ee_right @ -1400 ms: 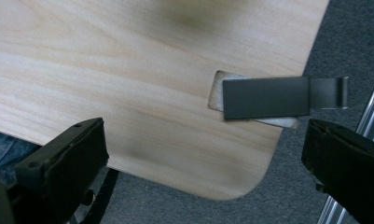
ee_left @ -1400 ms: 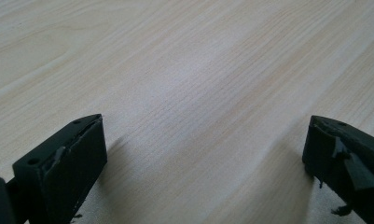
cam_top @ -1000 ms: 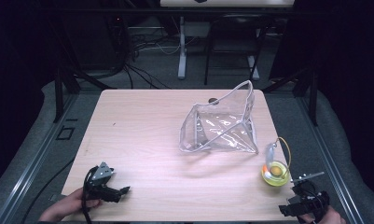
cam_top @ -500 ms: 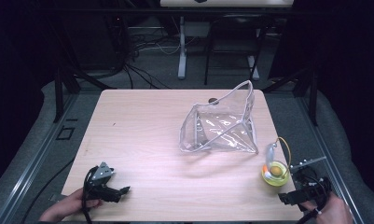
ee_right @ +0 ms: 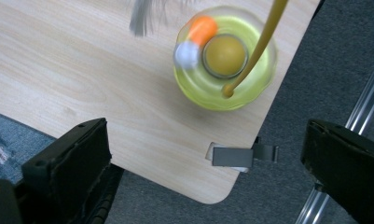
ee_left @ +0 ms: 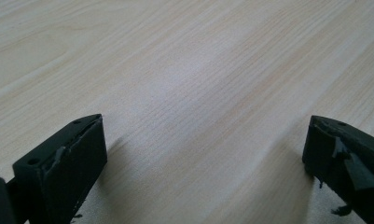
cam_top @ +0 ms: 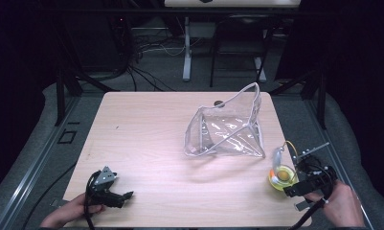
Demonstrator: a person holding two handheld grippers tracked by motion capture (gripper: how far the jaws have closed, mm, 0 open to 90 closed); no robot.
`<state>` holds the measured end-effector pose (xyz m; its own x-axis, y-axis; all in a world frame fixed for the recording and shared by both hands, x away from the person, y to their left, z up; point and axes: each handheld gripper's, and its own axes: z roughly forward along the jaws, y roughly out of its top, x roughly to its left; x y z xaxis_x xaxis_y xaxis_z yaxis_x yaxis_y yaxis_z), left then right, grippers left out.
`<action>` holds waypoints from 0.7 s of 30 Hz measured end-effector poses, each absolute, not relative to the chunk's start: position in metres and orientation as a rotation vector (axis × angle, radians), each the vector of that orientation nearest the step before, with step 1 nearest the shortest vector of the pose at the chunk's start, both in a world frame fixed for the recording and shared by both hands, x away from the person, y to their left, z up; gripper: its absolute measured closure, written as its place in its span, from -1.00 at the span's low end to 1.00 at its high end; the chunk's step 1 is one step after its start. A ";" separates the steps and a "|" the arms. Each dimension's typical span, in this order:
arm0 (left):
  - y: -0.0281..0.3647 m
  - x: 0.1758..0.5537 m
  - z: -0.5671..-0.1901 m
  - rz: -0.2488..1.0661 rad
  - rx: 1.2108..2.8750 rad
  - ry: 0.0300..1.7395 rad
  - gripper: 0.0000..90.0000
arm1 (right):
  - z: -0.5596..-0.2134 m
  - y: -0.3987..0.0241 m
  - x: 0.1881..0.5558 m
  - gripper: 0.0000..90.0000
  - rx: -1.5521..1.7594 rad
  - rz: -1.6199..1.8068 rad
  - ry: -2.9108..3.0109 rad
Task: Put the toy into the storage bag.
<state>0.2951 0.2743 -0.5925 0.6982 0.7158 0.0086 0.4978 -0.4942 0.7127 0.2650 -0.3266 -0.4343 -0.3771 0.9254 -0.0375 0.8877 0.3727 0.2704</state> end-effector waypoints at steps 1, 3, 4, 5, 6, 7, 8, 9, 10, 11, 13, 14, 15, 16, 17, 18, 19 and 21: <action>0.274 0.295 -0.592 0.398 2.201 0.920 -1.00 | -0.432 -0.327 0.267 -0.99 1.624 0.294 2.451; 0.274 0.295 -0.592 0.398 2.201 0.920 -1.00 | -0.424 -0.324 0.273 -0.97 1.604 0.286 2.437; 0.274 0.295 -0.592 0.398 2.201 0.920 -1.00 | -0.424 -0.324 0.273 -0.97 1.604 0.286 2.437; 0.274 0.295 -0.592 0.398 2.201 0.920 -1.00 | -0.422 -0.323 0.275 -0.96 1.594 0.270 2.435; 0.274 0.295 -0.592 0.398 2.201 0.920 -1.00 | -0.417 -0.321 0.279 -0.93 1.582 0.250 2.454; 0.274 0.295 -0.592 0.398 2.201 0.921 -1.00 | -0.417 -0.321 0.279 -0.93 1.582 0.250 2.454; 0.274 0.295 -0.593 0.397 2.199 0.922 -1.00 | -0.416 -0.320 0.281 -0.92 1.580 0.255 2.450; 0.274 0.295 -0.592 0.398 2.201 0.920 -1.00 | -0.410 -0.318 0.285 -0.89 1.570 0.236 2.477; 0.274 0.295 -0.592 0.398 2.201 0.920 -1.00 | -0.410 -0.318 0.285 -0.89 1.570 0.236 2.477; 0.274 0.295 -0.593 0.397 2.199 0.922 -1.00 | -0.405 -0.317 0.289 -0.81 1.555 0.215 2.483; 0.274 0.295 -0.592 0.398 2.202 0.920 -1.00 | -0.403 -0.316 0.291 -0.72 1.548 0.213 2.491; 0.274 0.295 -0.592 0.398 2.201 0.920 -1.00 | -0.401 -0.315 0.293 -0.65 1.545 0.219 2.499; 0.274 0.295 -0.592 0.398 2.201 0.920 -1.00 | -0.399 -0.314 0.294 -0.61 1.544 0.224 2.490; 0.274 0.295 -0.593 0.397 2.199 0.922 -1.00 | -0.394 -0.313 0.297 -0.48 1.526 0.202 2.504; 0.274 0.295 -0.592 0.398 2.201 0.920 -1.00 | -0.392 -0.312 0.299 -0.47 1.509 0.180 2.517; 0.274 0.295 -0.593 0.397 2.199 0.922 -1.00 | -0.390 -0.310 0.300 -0.45 1.514 0.183 2.508; 0.274 0.295 -0.593 0.397 2.199 0.922 -1.00 | -0.390 -0.310 0.300 -0.45 1.514 0.183 2.508; 0.274 0.295 -0.592 0.397 2.201 0.920 -1.00 | -0.385 -0.308 0.302 -0.27 1.495 0.155 2.520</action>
